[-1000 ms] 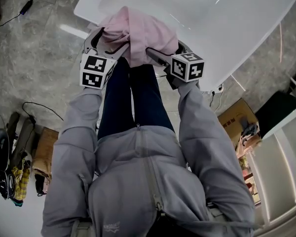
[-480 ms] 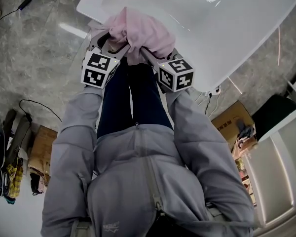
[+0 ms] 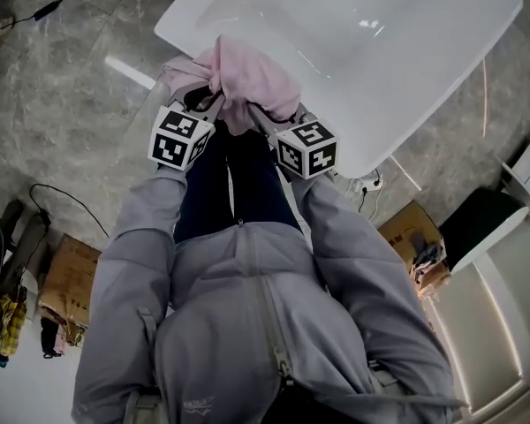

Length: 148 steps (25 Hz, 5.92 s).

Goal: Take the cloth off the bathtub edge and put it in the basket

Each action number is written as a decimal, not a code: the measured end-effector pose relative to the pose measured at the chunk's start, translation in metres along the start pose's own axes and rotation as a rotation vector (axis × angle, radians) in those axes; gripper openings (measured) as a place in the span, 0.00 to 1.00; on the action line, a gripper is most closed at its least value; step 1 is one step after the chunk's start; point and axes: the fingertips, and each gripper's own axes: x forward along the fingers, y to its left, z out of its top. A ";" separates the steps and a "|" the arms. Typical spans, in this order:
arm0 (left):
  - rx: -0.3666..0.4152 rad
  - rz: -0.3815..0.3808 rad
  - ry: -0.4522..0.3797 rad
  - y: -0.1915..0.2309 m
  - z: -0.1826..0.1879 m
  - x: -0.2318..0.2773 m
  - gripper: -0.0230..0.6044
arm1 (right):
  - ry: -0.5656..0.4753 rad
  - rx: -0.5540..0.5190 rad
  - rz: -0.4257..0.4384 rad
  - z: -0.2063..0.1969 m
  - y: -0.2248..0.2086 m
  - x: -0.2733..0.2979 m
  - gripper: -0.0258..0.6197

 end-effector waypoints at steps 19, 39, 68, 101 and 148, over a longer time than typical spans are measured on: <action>-0.085 0.178 -0.350 -0.003 0.086 -0.177 0.14 | -0.060 -0.217 0.284 0.125 0.149 -0.062 0.18; -0.032 0.441 -0.672 -0.021 0.161 -0.343 0.13 | -0.132 -0.423 0.555 0.234 0.272 -0.116 0.18; 0.146 0.395 -0.812 0.125 0.239 -0.486 0.13 | -0.301 -0.455 0.530 0.383 0.402 -0.026 0.18; 0.331 0.076 -0.768 0.218 0.376 -0.459 0.13 | -0.549 -0.307 0.269 0.519 0.356 0.017 0.18; 0.494 -0.324 -0.375 0.257 0.514 -0.212 0.13 | -0.687 -0.020 -0.096 0.585 0.100 0.047 0.18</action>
